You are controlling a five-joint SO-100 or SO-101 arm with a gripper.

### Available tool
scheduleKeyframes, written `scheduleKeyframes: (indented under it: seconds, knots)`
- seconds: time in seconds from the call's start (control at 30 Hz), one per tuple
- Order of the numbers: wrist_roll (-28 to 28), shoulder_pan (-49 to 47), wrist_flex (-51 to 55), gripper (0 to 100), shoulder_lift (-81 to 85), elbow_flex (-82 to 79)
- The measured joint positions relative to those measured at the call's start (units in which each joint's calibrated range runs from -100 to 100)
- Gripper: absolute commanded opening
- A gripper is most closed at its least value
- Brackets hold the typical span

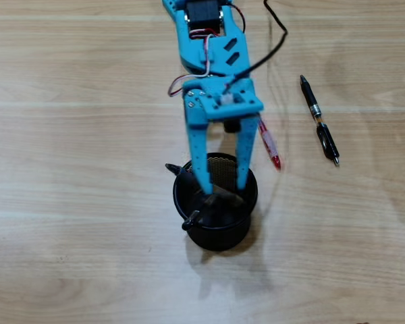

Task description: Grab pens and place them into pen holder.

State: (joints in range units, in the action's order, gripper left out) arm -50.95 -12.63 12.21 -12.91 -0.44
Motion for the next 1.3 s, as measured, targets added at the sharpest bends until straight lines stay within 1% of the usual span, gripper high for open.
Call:
scheduleKeyframes:
  seconds: [0.13, 0.2, 0.27, 0.37, 0.5, 0.57, 0.7, 0.9, 1.1, 1.3]
  knots:
    - [0.16, -1.05, 18.13, 2, 5.35, 0.00]
    - [0.21, -1.14, 27.10, 2, 7.73, 0.00]
    - [1.51, -1.72, 35.22, 2, 9.94, 0.00]
    - [4.42, -3.33, 44.80, 2, 12.66, 0.00]
    - [5.10, -5.53, 53.17, 2, 15.21, -0.27]
    - [5.10, -6.29, 54.98, 2, 15.89, -0.98]
    - [4.89, -9.62, 55.42, 2, 15.89, -2.31]
    - [0.73, -14.96, 55.42, 2, 15.97, -7.81]
    - [-0.68, -17.15, 55.42, 3, 12.15, -8.70]
    - [-0.73, -17.72, 51.01, 16, 8.75, -8.70]
